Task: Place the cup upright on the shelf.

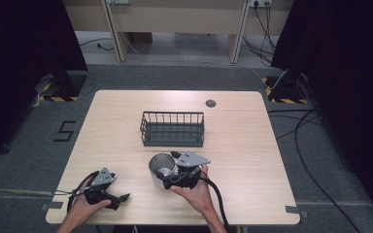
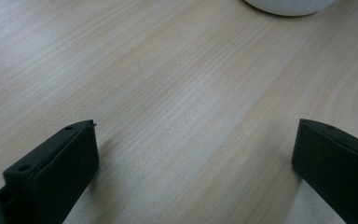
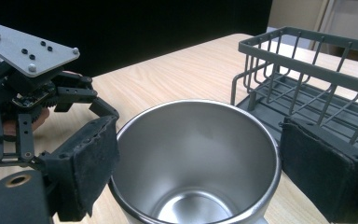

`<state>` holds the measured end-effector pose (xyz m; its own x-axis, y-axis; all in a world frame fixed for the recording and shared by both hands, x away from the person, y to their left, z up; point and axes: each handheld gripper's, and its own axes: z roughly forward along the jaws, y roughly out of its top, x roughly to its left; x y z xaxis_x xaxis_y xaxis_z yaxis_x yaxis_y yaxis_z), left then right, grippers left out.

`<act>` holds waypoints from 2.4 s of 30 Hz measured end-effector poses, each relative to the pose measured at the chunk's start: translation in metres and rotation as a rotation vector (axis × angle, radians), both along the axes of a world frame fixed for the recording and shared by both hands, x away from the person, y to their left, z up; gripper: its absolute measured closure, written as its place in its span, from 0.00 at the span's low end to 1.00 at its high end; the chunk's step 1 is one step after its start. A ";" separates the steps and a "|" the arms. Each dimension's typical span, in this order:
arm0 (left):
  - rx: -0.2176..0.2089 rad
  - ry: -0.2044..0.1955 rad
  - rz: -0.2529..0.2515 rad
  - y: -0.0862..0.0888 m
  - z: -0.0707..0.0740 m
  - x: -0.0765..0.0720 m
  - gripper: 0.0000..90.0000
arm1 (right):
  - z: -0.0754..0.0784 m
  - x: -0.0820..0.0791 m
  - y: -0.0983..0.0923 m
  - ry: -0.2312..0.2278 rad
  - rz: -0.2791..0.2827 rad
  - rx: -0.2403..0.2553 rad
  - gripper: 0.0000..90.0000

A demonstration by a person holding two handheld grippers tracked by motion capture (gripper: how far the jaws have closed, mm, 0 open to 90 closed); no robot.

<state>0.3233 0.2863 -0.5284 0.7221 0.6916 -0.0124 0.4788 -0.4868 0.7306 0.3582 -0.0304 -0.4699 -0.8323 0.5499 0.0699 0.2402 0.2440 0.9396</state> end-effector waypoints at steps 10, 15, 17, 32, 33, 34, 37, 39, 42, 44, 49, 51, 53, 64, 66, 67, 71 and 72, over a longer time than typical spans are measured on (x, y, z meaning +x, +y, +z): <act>0.000 0.000 0.000 0.000 0.000 0.000 0.00 | 0.000 -0.002 -0.007 -0.005 0.033 0.008 0.14; 0.000 0.000 0.000 0.000 0.000 0.000 0.00 | -0.001 -0.005 -0.009 -0.018 0.054 -0.005 0.09; 0.001 0.000 0.000 0.000 0.000 0.000 0.00 | -0.003 -0.005 -0.007 -0.025 0.058 -0.019 0.07; 0.000 0.000 0.000 0.000 0.000 0.000 0.00 | -0.001 0.009 0.014 0.002 0.059 -0.096 0.04; 0.000 0.000 0.000 0.000 0.000 0.000 0.00 | -0.002 0.010 0.014 0.004 0.060 -0.099 0.05; 0.000 0.000 0.000 0.000 0.000 0.000 0.00 | -0.004 0.011 0.015 0.011 0.062 -0.108 0.05; 0.000 0.000 0.000 0.000 0.000 0.000 0.00 | -0.005 0.012 0.016 0.009 0.068 -0.122 0.05; 0.000 0.000 0.000 0.000 0.000 0.000 0.00 | -0.005 0.012 0.016 0.010 0.070 -0.122 0.06; 0.000 0.000 0.000 0.000 0.000 0.000 0.00 | -0.005 0.012 0.016 0.007 0.072 -0.123 0.07; 0.000 0.000 0.000 0.000 0.000 0.000 0.00 | -0.005 0.012 0.016 0.006 0.074 -0.123 0.07; 0.000 0.000 0.000 0.000 0.000 0.000 0.00 | -0.002 0.011 0.014 -0.004 0.075 -0.104 0.07; 0.000 0.000 0.000 0.000 0.000 0.000 0.00 | 0.003 0.011 0.014 -0.004 0.074 -0.093 0.07; 0.000 0.000 0.000 0.000 0.000 0.000 0.00 | 0.009 0.013 0.014 -0.006 0.067 -0.094 0.07; 0.001 -0.001 -0.001 0.000 0.000 0.000 0.00 | 0.040 0.029 0.011 -0.014 0.039 -0.084 0.07; -0.004 -0.001 0.002 0.000 0.000 0.000 0.00 | 0.049 0.035 0.010 -0.014 0.033 -0.081 0.07; -0.004 -0.001 0.002 0.000 0.000 0.000 0.00 | 0.049 0.035 0.010 -0.014 0.033 -0.081 0.07; -0.005 -0.001 0.002 0.000 0.000 0.000 0.00 | 0.061 0.045 0.009 -0.010 0.030 -0.079 0.07; -0.005 -0.001 0.002 0.000 0.000 0.000 0.00 | 0.063 0.047 0.008 -0.008 0.027 -0.079 0.07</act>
